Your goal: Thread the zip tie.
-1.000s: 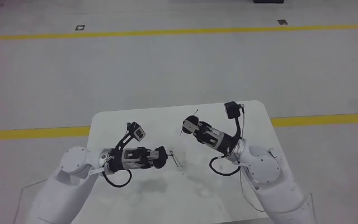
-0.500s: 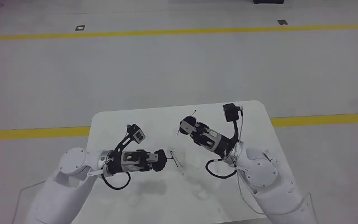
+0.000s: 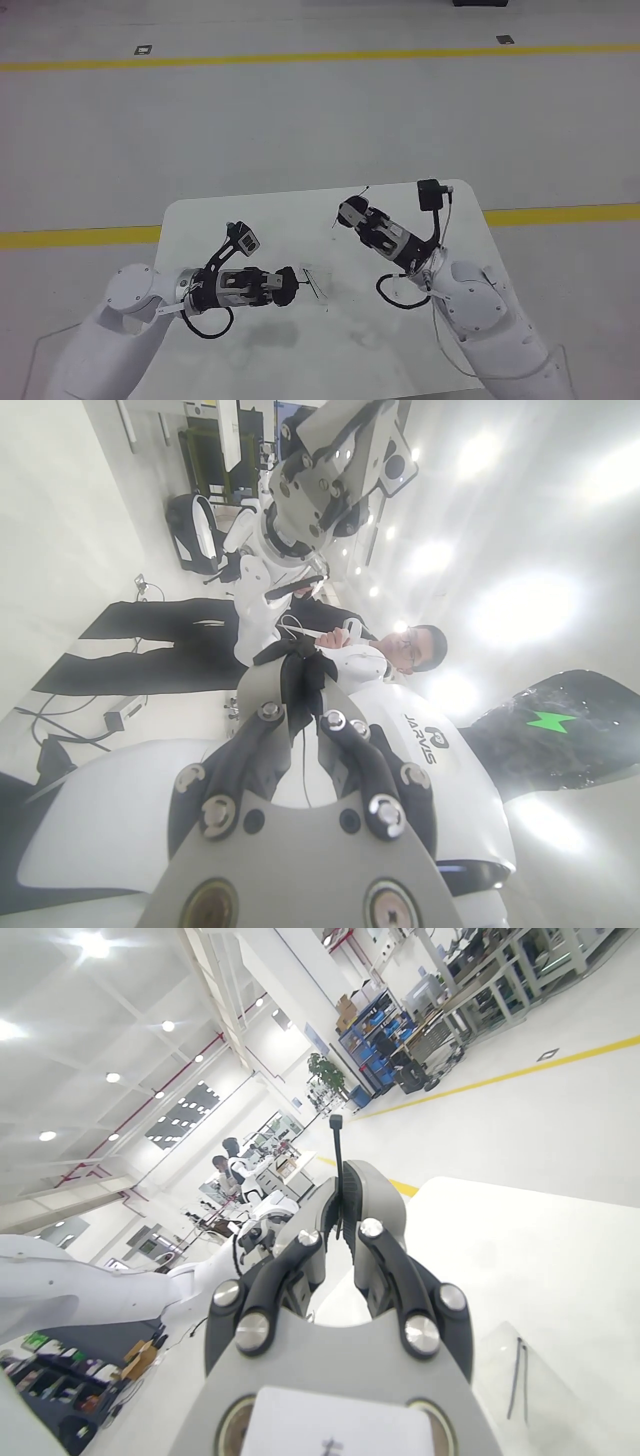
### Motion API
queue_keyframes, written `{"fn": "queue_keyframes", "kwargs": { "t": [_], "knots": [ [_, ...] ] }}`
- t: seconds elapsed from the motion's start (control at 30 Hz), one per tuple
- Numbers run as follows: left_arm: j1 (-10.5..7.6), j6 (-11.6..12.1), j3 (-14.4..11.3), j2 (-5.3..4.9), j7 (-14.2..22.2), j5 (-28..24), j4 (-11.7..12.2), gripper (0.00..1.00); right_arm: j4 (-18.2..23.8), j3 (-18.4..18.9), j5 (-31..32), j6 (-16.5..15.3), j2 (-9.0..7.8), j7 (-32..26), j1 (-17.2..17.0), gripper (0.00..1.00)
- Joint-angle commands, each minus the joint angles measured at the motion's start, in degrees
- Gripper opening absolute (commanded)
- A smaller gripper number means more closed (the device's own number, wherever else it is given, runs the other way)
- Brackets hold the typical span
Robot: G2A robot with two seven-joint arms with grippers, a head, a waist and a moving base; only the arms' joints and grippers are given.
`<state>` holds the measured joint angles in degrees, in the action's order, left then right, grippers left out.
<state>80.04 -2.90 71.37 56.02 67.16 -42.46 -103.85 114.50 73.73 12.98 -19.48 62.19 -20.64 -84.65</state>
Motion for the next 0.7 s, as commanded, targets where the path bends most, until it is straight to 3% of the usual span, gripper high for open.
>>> {"fn": "queue_keyframes", "kwargs": {
  "t": [0.0, 0.2, 0.5, 0.67],
  "knots": [
    [0.00, 0.0, 0.0, 0.00, 0.0, 0.0, 0.0, 0.00, -0.3, 0.5, 0.4, 0.0, -0.25, 0.7, 0.3, 0.00],
    [0.00, 0.0, 0.0, 0.00, 0.0, 0.0, 0.0, 0.00, -3.3, 0.0, 0.8, 0.0, -0.98, 2.4, 4.3, 0.00],
    [0.00, 0.0, 0.0, 0.00, 0.0, 0.0, 0.0, 0.00, -9.4, -3.0, -0.5, 0.0, -1.89, 4.4, 13.3, 0.00],
    [0.00, 0.0, 0.0, 0.00, 0.0, 0.0, 0.0, 0.00, -10.4, -3.2, -2.4, 0.0, -2.91, 5.0, 16.3, 0.00]
  ]
}}
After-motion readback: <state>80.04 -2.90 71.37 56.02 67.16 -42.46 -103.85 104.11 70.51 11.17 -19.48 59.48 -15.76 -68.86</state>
